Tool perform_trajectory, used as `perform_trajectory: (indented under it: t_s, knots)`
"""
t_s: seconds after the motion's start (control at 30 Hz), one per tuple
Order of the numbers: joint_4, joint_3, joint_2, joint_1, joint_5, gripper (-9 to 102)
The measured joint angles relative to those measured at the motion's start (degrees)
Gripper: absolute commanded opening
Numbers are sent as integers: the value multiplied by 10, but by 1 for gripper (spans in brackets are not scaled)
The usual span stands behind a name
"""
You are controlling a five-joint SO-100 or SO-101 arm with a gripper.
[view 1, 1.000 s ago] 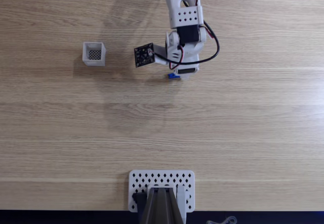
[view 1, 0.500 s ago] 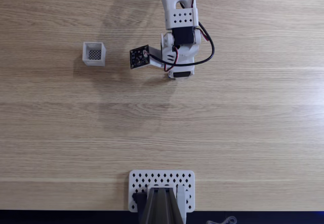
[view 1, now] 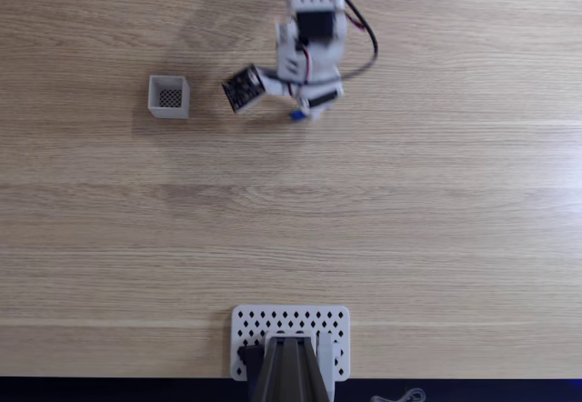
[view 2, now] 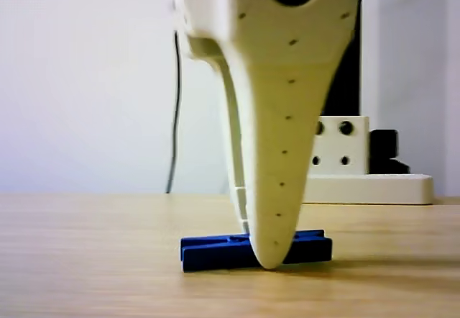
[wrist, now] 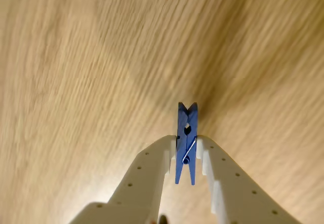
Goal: Grasp a peg and put it in the crate.
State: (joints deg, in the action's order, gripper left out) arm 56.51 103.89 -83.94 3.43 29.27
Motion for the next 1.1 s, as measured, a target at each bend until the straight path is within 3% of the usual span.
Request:
perform_trajectory:
  t_s: [0.27,0.53,0.83,1.1]
  knots:
    - [-134,250,-282,-127,254,-1]
    - [-400,432,-393,-280,443,-1]
    - [-707,484,-325,-330,512,-1]
    - [-810,484,-202,-338,521,-1]
